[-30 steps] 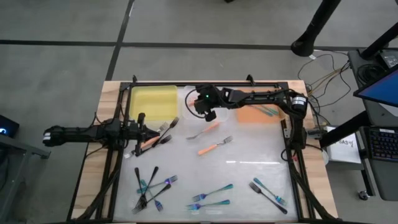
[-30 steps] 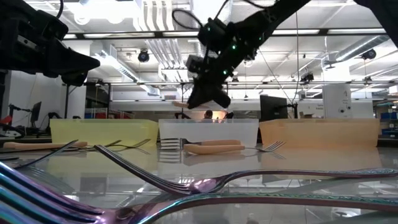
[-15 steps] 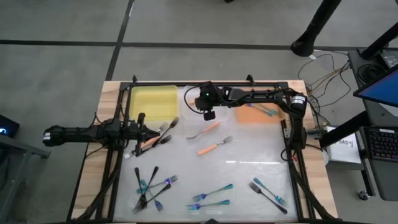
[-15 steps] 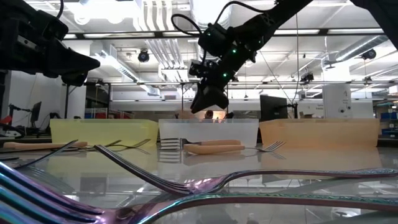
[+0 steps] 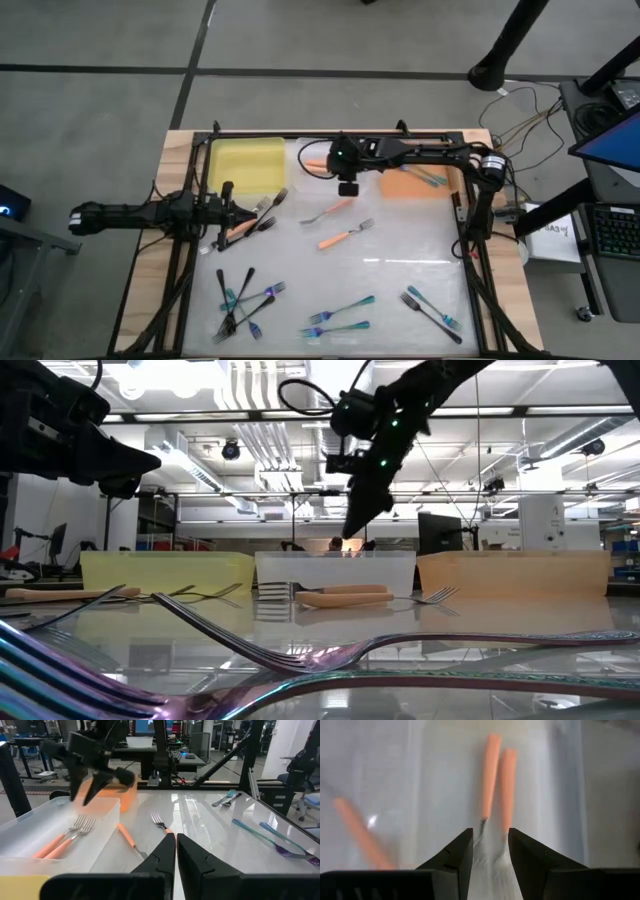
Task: Sort silverware by color (type)
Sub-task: Put the iridescent fork into the orange bin
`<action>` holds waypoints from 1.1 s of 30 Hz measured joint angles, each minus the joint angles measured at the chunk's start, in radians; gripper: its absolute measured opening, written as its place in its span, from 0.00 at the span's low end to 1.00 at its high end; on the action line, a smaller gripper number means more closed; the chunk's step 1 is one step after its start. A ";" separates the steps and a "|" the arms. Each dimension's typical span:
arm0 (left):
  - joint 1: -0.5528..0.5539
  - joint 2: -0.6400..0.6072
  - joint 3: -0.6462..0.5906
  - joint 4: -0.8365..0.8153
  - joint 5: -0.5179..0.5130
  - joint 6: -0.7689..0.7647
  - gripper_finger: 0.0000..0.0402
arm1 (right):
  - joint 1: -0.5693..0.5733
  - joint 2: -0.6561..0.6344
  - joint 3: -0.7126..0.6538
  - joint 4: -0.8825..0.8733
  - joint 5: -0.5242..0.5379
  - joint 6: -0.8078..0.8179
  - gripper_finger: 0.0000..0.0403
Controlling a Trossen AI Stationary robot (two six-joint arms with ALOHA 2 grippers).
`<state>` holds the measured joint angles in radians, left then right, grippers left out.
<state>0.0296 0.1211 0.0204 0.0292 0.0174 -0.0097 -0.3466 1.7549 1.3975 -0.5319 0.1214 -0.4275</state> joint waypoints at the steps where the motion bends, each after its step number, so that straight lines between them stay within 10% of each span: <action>1: 0.000 0.000 0.000 0.000 0.000 0.000 0.00 | 0.002 -0.014 0.000 -0.033 -0.012 0.025 0.29; 15: 0.000 0.000 0.000 0.000 0.000 0.000 0.00 | 0.167 -0.283 -0.129 -0.363 -0.182 0.372 0.27; 33: 0.000 0.001 0.000 0.000 0.000 0.000 0.00 | 0.705 -0.492 -0.487 -0.376 -0.184 1.248 0.24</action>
<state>0.0296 0.1223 0.0204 0.0292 0.0174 -0.0094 0.3585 1.2632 0.9107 -0.9077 -0.0630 0.8208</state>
